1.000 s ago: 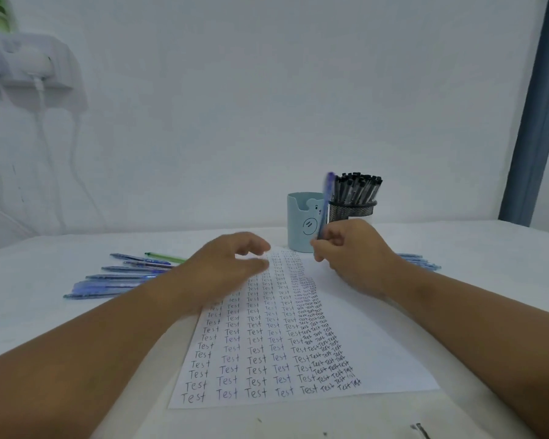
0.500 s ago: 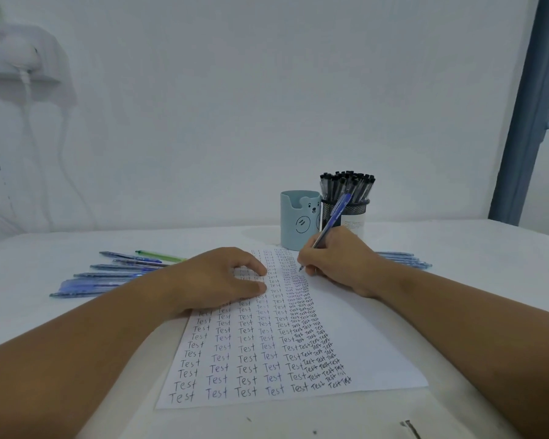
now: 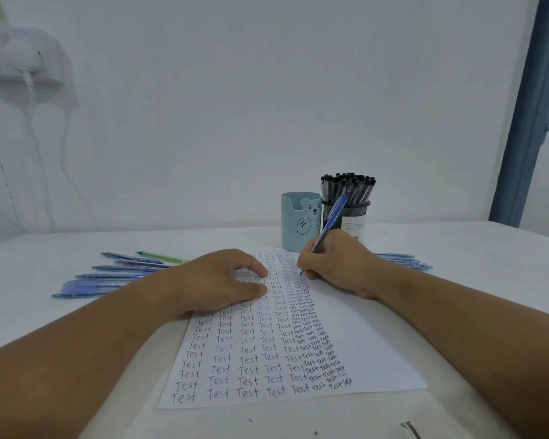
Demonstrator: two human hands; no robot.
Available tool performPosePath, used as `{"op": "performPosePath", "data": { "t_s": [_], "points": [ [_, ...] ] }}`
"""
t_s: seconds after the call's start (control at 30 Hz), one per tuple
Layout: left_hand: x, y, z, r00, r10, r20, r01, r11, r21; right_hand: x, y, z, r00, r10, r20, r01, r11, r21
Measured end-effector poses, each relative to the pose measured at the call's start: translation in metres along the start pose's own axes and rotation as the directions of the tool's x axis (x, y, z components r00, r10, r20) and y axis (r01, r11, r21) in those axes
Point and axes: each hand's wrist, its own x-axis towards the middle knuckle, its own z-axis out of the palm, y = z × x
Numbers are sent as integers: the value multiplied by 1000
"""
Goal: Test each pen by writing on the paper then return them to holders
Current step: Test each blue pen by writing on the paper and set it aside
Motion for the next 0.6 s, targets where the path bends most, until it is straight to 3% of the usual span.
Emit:
{"op": "performPosePath", "data": {
  "t_s": [0.6],
  "points": [
    [0,0,-1,1000,0,2,0,1000,22,1,0,0,1000,-8,-22,7,1000,-24]
  ]
}}
